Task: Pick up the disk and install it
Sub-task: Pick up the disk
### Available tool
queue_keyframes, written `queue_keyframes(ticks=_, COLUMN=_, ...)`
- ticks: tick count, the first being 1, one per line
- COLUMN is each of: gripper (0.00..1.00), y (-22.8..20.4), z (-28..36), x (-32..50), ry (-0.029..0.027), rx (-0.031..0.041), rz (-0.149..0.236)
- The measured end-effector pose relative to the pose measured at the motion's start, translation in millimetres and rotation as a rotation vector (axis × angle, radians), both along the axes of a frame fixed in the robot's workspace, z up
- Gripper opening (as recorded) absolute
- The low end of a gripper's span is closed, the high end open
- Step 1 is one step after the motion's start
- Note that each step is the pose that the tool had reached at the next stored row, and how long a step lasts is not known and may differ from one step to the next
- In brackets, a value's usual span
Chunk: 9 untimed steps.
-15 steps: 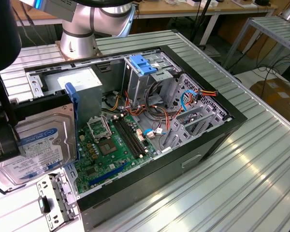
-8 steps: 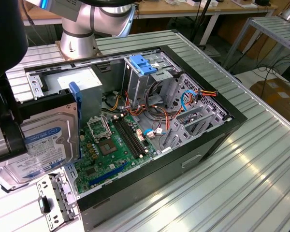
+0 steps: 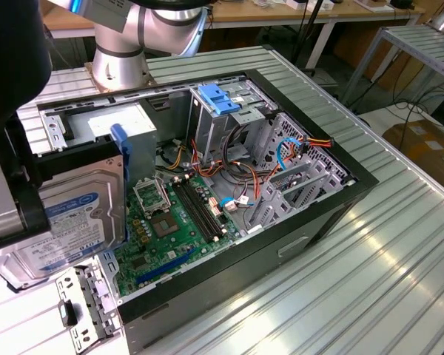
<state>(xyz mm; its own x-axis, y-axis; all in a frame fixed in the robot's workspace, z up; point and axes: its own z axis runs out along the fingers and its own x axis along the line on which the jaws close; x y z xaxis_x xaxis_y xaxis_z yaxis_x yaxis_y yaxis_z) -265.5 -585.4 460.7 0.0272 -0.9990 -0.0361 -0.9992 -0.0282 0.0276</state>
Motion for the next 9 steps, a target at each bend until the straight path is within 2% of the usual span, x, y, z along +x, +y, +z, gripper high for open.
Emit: queue_keyframes(ticks=9, gripper=0.36, y=0.0, z=0.0, x=3.5, ry=0.0001, rx=0.0000, rz=0.000)
